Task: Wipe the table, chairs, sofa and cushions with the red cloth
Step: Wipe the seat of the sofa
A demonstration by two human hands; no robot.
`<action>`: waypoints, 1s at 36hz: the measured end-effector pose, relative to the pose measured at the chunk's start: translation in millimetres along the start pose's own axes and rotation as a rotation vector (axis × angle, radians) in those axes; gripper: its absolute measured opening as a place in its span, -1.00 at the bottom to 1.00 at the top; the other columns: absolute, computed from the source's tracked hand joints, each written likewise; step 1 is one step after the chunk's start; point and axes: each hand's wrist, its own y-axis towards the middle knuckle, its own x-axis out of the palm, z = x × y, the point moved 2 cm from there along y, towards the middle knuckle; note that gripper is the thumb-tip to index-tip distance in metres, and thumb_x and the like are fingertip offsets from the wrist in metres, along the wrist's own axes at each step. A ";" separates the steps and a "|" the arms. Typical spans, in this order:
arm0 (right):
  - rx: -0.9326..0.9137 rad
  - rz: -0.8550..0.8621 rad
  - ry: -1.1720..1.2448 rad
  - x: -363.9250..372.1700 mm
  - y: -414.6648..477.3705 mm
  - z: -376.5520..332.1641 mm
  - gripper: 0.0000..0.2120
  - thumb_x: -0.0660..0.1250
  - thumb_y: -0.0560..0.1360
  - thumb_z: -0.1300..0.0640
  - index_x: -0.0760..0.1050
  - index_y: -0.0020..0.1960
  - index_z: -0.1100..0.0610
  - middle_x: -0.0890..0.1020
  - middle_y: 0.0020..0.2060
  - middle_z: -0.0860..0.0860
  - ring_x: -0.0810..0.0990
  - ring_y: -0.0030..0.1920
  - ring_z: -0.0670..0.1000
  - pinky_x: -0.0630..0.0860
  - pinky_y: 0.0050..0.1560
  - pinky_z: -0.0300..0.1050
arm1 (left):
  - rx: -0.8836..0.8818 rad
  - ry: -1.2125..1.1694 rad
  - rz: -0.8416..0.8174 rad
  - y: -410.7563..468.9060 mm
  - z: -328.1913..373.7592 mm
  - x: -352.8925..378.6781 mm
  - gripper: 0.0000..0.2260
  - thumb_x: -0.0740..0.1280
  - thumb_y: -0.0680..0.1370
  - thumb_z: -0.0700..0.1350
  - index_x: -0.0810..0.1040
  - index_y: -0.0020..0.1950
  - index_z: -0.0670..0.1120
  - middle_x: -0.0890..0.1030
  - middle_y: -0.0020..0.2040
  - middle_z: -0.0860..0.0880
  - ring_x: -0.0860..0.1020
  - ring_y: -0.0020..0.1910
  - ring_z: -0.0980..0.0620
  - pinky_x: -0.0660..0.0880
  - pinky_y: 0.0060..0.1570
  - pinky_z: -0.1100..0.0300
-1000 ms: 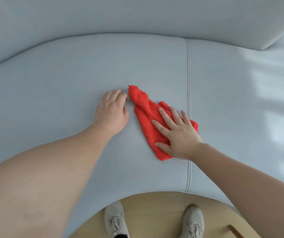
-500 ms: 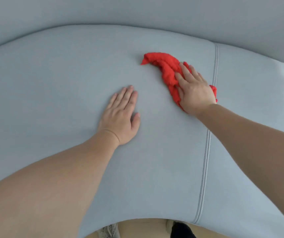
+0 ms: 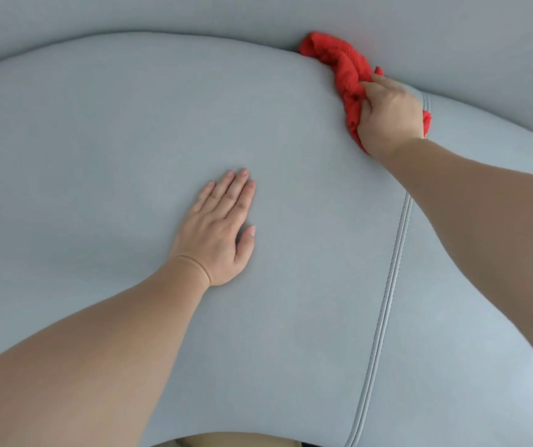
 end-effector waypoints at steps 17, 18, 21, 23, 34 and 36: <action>-0.091 -0.055 0.071 10.3 -145.5 -60.0 -0.73 0.29 0.50 0.32 0.56 0.19 0.31 0.47 0.33 0.25 0.44 0.34 0.27 0.47 0.21 0.14 | -0.126 -0.074 0.054 -0.1 -4.6 -9.9 -0.39 0.00 0.52 0.02 0.13 0.52 -0.23 0.12 0.54 -0.16 0.06 0.53 -0.07 -0.13 0.49 0.07; -0.095 -0.061 0.088 9.8 -158.7 -66.8 -0.74 0.31 0.48 0.35 0.58 0.15 0.32 0.50 0.29 0.27 0.47 0.30 0.30 0.52 0.14 0.18 | -0.168 -0.084 0.060 -3.3 -8.5 -10.7 -0.40 0.02 0.53 0.01 0.12 0.52 -0.23 0.12 0.54 -0.15 0.05 0.53 -0.06 -0.14 0.49 0.07; -0.125 -0.067 0.103 10.4 -198.3 -85.0 -0.74 0.42 0.37 0.42 0.61 0.06 0.35 0.56 0.18 0.31 0.56 0.16 0.36 0.59 -0.05 0.22 | -0.211 -0.054 0.038 -24.7 -22.7 -10.8 -0.44 0.08 0.58 -0.02 0.09 0.53 -0.22 0.08 0.55 -0.14 0.01 0.54 -0.05 -0.16 0.48 0.05; -0.137 -0.051 0.104 11.9 -223.1 -95.8 -0.71 0.47 0.31 0.44 0.62 0.02 0.34 0.59 0.14 0.31 0.59 0.11 0.36 0.61 -0.12 0.20 | -0.192 -0.042 0.014 -46.5 -28.5 -12.7 -0.42 0.05 0.56 0.00 0.09 0.53 -0.23 0.09 0.55 -0.15 0.02 0.54 -0.06 -0.15 0.49 0.04; -0.197 -0.028 0.148 19.7 -325.3 -143.2 -0.78 0.47 0.31 0.39 0.65 -0.04 0.28 0.63 0.13 0.21 0.61 0.13 0.24 0.65 -0.18 0.04 | -0.193 -0.044 -0.018 -83.4 -38.1 -12.4 -0.41 0.16 0.59 -0.01 0.07 0.53 -0.23 0.04 0.55 -0.16 -0.02 0.54 -0.06 -0.17 0.49 0.03; -0.223 -0.017 0.149 22.7 -348.8 -146.6 -0.82 0.32 0.42 0.31 0.66 -0.04 0.26 0.62 0.15 0.19 0.60 0.17 0.22 0.65 -0.15 0.01 | -0.199 -0.039 -0.021 -87.6 -38.7 -12.4 -0.41 0.15 0.59 -0.01 0.06 0.53 -0.23 0.03 0.56 -0.15 -0.03 0.54 -0.06 -0.19 0.48 0.04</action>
